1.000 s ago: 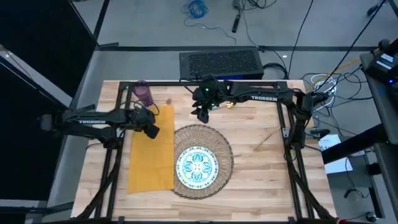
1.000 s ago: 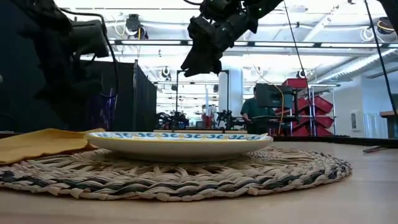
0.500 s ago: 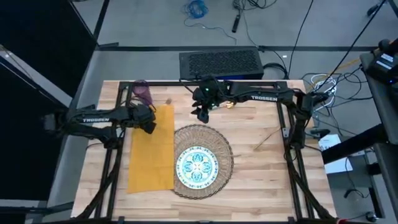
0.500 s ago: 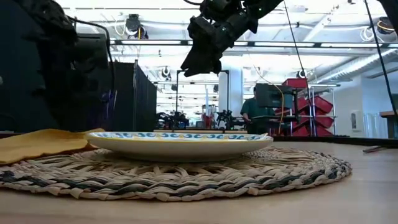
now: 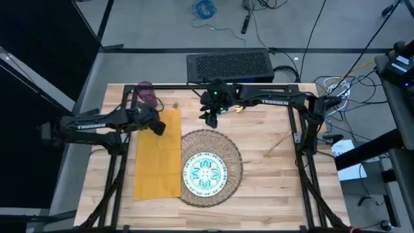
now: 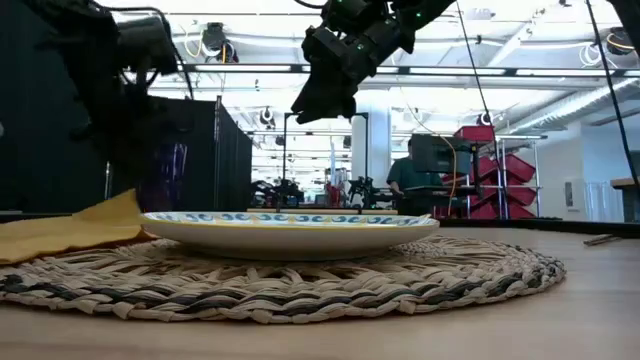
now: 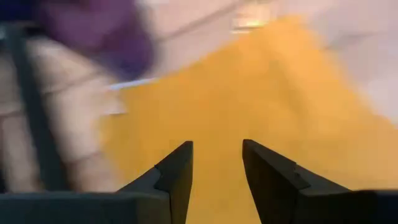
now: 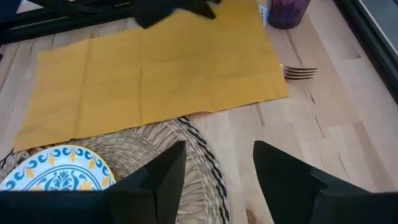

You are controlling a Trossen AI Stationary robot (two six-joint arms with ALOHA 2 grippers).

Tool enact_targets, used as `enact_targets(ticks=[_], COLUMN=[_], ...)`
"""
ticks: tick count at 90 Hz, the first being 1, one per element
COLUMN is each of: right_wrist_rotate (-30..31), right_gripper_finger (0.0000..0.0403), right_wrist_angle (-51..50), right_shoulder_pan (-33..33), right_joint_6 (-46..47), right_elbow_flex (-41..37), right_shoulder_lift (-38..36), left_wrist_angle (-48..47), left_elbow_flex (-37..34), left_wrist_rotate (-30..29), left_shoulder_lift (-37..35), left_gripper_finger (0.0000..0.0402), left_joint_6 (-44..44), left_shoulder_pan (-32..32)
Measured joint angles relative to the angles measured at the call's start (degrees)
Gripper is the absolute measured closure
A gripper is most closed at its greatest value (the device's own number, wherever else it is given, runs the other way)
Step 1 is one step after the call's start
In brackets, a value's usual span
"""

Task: Set table place
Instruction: Fold the yellow table napkin

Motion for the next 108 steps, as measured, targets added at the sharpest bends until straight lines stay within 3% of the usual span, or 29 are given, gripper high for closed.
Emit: enact_targets(ticks=[20, 51, 72, 95, 108], right_wrist_rotate=[0.02, 0.02, 0.02, 0.09, 0.09], right_gripper_finger=[0.0227, 0.0227, 0.0227, 0.0227, 0.0227], right_wrist_angle=[0.35, -0.30, -2.25, -2.13, 4.20], right_shoulder_pan=[-0.07, -0.04, -0.04, 1.34, 2.71], right_joint_6=[-0.31, -0.32, -0.33, 1.07, 3.10], right_elbow_flex=[0.00, 0.02, 0.02, 0.02, 0.02], right_shoulder_lift=[0.00, 0.00, 0.00, 0.24, 1.99], left_wrist_angle=[4.47, 4.32, 4.19, 2.11, 3.38], left_elbow_flex=[-0.02, -0.15, -0.20, -0.20, -0.23], left_wrist_rotate=[6.60, 2.48, 6.77, 2.90, -2.01], left_shoulder_lift=[2.43, 11.92, 11.58, 9.08, 9.06], left_gripper_finger=[0.0277, 0.0277, 0.0277, 0.0277, 0.0277], left_joint_6=[1.69, 2.95, 2.32, -0.59, -0.56], left_shoulder_pan=[-0.59, -0.37, -3.79, -8.63, -9.96])
